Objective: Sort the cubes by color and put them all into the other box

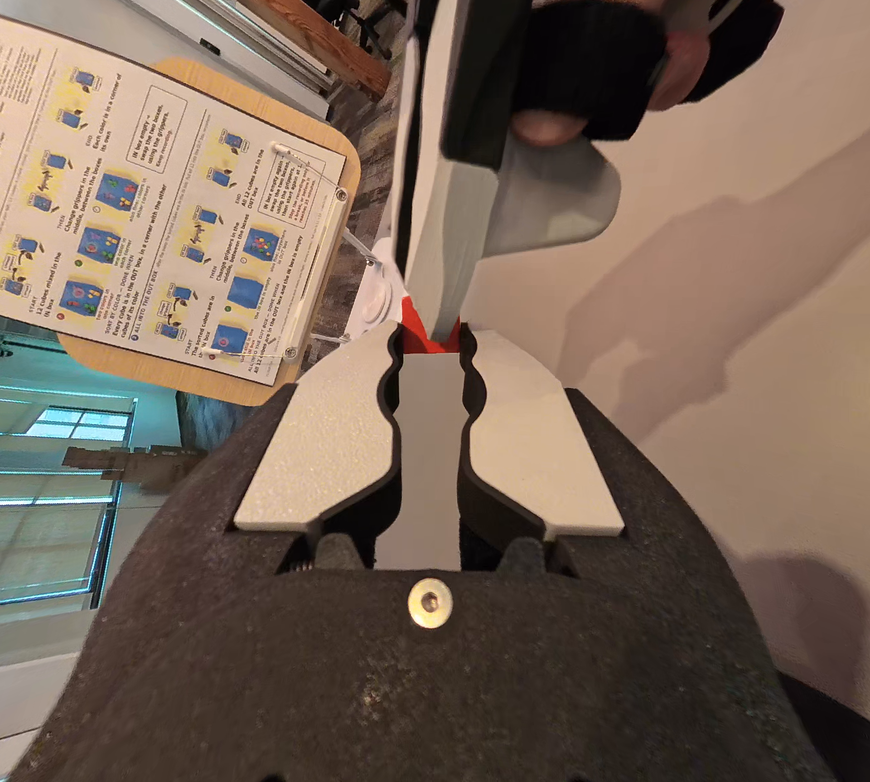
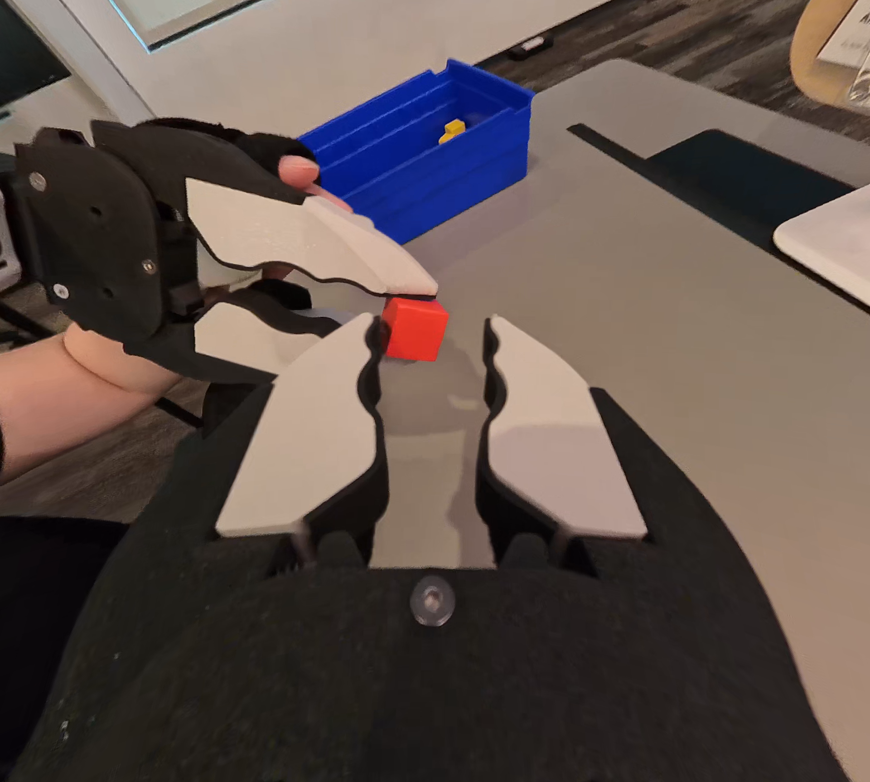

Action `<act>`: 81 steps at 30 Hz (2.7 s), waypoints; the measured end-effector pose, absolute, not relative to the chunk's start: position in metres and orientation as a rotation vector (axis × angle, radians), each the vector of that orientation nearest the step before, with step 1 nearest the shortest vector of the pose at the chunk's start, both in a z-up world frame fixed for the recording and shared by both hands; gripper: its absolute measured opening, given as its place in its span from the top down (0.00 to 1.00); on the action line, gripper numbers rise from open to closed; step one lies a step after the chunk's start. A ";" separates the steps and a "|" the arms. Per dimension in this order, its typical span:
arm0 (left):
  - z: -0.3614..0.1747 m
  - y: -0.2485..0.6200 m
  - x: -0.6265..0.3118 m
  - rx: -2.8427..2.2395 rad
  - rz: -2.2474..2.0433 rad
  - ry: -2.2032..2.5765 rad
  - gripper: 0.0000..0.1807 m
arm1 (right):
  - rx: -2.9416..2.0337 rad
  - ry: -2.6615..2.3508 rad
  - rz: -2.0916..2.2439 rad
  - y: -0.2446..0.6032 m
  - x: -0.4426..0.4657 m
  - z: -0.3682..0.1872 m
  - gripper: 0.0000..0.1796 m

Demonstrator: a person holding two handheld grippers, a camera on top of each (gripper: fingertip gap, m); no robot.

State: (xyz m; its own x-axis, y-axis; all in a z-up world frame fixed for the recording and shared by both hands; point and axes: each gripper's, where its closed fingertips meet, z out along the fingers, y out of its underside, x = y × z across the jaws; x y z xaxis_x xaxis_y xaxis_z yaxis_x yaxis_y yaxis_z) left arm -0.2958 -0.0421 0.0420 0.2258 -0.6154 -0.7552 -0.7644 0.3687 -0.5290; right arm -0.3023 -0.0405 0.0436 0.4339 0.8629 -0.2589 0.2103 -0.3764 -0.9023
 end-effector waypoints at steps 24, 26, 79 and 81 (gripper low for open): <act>-0.008 -0.053 -0.343 -1.597 -0.130 1.109 0.76 | -2.267 0.041 0.153 -0.080 0.191 -0.002 0.88; -0.005 -0.055 -0.340 -1.592 -0.169 1.100 0.76 | -2.298 0.101 0.249 -0.090 0.208 -0.031 0.89; -0.099 0.156 -0.741 -2.650 0.062 -0.430 0.77 | -1.986 -0.410 -0.239 -0.026 0.125 0.069 0.76; -0.106 0.159 -0.746 -2.684 0.116 -0.446 0.76 | -1.990 -0.422 -0.236 -0.026 0.123 0.068 0.76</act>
